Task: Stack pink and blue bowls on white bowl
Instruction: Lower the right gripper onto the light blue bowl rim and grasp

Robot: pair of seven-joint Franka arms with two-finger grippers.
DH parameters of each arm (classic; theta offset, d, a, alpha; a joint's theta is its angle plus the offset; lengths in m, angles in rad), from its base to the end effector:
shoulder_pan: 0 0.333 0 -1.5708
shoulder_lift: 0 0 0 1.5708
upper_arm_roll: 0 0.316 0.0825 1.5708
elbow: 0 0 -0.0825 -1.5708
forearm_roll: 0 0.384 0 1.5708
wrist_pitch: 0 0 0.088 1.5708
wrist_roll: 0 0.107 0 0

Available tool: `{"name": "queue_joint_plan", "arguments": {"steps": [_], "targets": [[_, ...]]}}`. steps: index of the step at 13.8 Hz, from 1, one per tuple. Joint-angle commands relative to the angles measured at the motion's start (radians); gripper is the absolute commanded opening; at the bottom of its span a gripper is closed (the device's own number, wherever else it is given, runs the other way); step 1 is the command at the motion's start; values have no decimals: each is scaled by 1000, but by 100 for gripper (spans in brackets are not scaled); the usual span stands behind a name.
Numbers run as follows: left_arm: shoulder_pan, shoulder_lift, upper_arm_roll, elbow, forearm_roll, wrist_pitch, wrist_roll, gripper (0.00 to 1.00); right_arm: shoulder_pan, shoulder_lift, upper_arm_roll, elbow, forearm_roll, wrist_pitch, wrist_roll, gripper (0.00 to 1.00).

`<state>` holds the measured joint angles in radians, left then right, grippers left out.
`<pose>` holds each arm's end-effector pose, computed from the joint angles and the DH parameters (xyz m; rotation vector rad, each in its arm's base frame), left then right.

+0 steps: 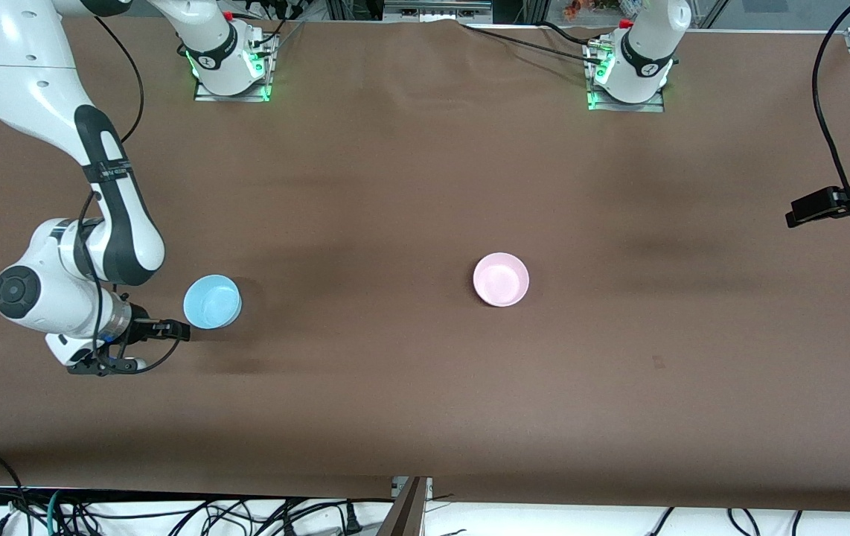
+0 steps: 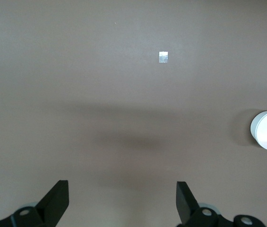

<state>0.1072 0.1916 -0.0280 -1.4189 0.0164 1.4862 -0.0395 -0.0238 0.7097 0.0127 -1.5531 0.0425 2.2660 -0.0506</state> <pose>0.6000 0.0511 0.5777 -3.1214 -0.1863 0.1948 0.7051 -0.0080 0.2308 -3.1007 -0.0143 -0.0069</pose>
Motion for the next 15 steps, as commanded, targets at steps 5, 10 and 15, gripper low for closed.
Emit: {"name": "queue_joint_plan", "arguments": {"steps": [5, 10, 15], "targets": [[3, 14, -3, 14, 16, -17, 27, 100, 4, -47, 4, -80, 11, -2, 2, 97], [3, 14, 2, 14, 13, -17, 27, 100, 4, -93, 19, -130, 11, -34, 3, 95], [-7, 14, -3, 14, 13, -18, 24, 100, 4, -108, 24, -177, 11, -23, -1, 95]]}}
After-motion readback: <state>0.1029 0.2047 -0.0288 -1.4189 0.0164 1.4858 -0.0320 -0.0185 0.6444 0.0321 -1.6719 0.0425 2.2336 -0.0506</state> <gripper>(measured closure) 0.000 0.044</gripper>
